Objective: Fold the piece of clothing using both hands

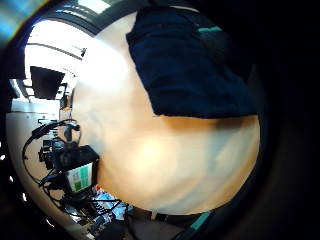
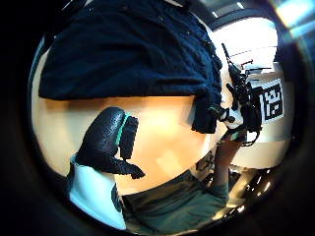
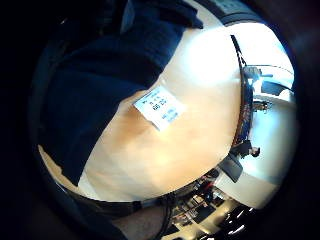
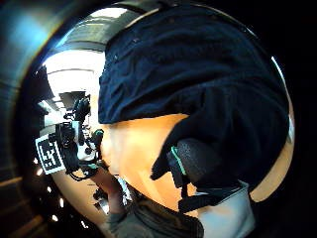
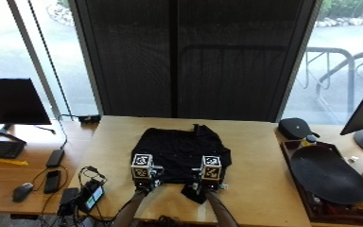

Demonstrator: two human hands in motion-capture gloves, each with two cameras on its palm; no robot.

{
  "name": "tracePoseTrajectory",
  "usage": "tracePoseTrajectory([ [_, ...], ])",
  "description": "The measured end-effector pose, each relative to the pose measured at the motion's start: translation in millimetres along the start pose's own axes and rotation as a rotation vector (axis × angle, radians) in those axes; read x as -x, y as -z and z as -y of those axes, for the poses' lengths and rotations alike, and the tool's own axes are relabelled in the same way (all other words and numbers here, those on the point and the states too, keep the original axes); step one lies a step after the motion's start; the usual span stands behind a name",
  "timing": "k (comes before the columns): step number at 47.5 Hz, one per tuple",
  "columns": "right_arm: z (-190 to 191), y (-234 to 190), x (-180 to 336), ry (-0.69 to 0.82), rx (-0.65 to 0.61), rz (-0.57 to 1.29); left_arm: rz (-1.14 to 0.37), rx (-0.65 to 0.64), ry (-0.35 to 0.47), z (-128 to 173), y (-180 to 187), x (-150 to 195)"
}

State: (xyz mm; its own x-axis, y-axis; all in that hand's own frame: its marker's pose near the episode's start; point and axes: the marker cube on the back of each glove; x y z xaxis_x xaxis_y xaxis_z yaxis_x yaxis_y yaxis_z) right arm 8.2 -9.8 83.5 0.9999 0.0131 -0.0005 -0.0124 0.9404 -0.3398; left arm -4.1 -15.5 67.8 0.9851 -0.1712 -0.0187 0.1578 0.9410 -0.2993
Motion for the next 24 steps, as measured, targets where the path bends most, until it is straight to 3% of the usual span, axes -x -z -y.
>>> tracePoseTrajectory([
  [5,6.0,-8.4,-3.3,-0.006,0.067,-0.007,0.04,0.081,0.001,-1.5,-9.6,0.4],
  [11,8.7,-14.5,-6.2,0.016,0.145,0.004,0.136,0.077,-0.035,7.0,-18.0,1.6],
  [17,12.9,-9.1,-12.6,-0.012,0.052,-0.087,0.157,0.077,-0.099,4.3,-23.3,-2.9],
  [24,8.5,-5.5,-13.9,-0.036,-0.03,-0.194,0.346,-0.107,-0.057,13.4,-18.7,11.0],
])
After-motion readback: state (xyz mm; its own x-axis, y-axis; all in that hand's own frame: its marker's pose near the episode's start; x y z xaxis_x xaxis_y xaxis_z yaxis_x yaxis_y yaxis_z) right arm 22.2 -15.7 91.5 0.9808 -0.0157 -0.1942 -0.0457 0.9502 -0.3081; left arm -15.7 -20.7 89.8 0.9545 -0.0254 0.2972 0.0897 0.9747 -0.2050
